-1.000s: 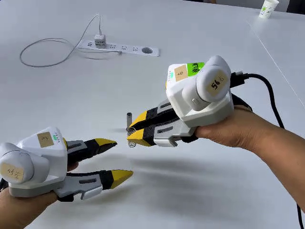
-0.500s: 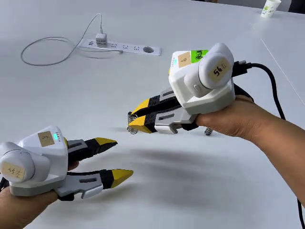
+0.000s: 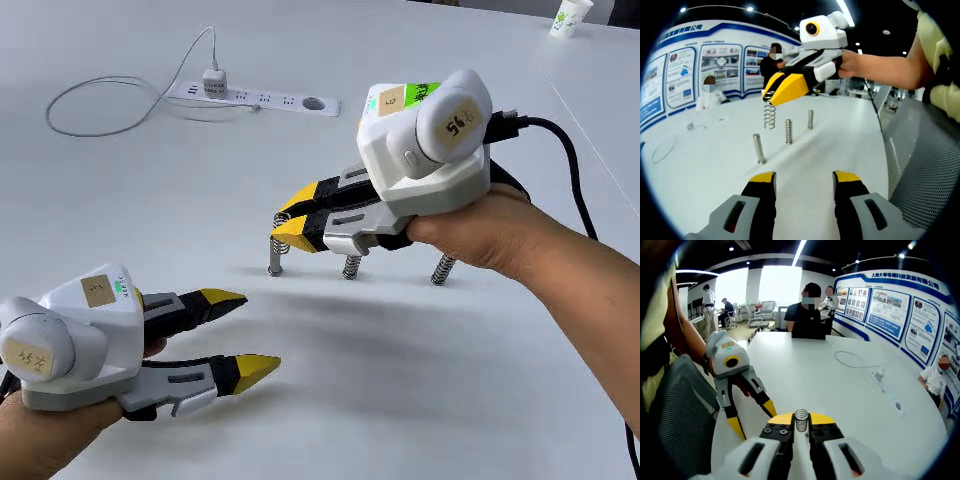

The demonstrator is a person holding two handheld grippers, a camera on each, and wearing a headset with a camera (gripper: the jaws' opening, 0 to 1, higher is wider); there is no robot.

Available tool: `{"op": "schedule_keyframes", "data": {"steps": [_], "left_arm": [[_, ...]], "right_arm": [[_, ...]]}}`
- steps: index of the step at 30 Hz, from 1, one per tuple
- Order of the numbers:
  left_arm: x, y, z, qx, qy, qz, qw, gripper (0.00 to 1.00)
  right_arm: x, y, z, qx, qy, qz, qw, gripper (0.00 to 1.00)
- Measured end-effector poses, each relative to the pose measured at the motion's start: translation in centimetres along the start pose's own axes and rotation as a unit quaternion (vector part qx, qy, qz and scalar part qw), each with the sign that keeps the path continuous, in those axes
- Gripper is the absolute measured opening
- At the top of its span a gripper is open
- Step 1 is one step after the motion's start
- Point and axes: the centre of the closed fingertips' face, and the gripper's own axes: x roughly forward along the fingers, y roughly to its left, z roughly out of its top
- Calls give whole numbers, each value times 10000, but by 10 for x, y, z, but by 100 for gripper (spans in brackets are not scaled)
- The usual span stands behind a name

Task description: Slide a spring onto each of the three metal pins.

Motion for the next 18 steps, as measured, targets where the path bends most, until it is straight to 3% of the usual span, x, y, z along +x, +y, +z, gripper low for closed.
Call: {"op": "schedule_keyframes", "data": {"steps": [18], "left_arm": [[-2,1,-1,-20,15,13,10000,46]], "right_arm": [[9,-19,1,204,-30,-192,9996,12]]}}
